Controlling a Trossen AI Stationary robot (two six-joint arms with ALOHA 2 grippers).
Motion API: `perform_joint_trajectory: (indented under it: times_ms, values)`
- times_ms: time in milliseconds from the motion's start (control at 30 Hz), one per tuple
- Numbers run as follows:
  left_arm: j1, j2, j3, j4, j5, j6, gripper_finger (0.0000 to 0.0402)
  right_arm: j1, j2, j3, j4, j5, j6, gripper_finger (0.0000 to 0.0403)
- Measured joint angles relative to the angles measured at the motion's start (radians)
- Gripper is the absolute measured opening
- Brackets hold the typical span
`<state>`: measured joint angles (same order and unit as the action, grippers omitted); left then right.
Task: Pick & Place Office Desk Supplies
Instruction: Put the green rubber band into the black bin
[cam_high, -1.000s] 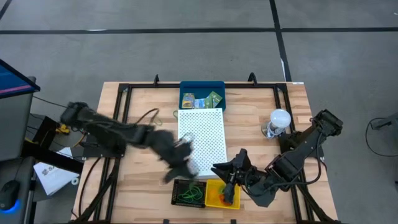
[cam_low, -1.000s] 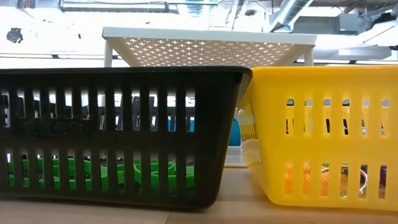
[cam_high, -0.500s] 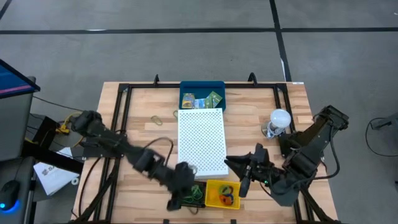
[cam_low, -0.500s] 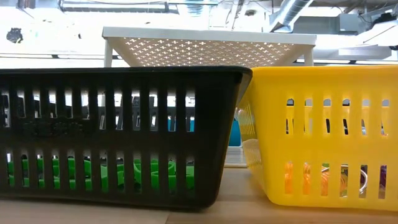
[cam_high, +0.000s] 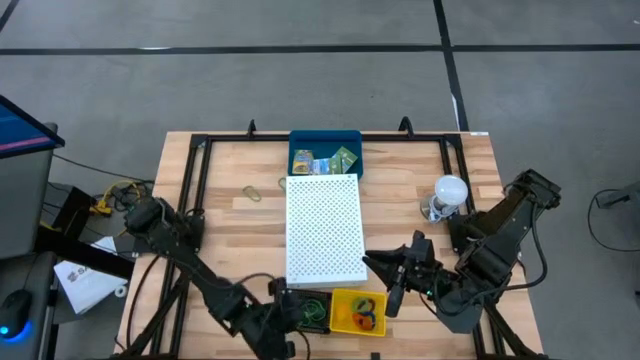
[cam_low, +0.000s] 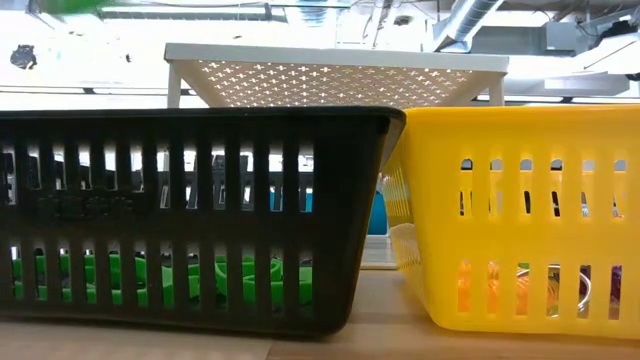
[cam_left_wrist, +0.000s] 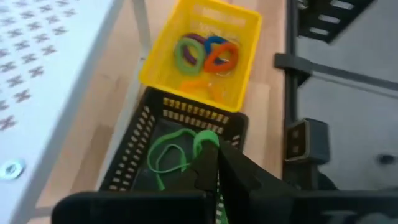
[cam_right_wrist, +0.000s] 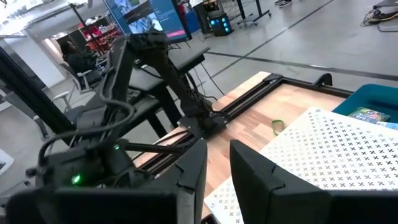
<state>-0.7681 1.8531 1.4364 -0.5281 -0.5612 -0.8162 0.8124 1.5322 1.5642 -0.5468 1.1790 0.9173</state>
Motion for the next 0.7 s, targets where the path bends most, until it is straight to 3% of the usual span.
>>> perform_joint_trajectory:
  times_ms: [100,333,700]
  values:
    - [-0.027,0.019,0.0,-0.027,-0.076,-0.073,0.0,0.0,0.0,0.0,-0.003,0.0,0.0,0.0068]
    - [-0.039,0.06,0.0,-0.101,-0.128,-0.215,0.0,-0.004,0.0,0.0,-0.032,0.0,0.003,0.006]
    - [-0.028,0.061,0.0,-0.12,-0.129,-0.241,0.0,-0.003,0.0,0.0,-0.048,0.0,0.001,0.0039]
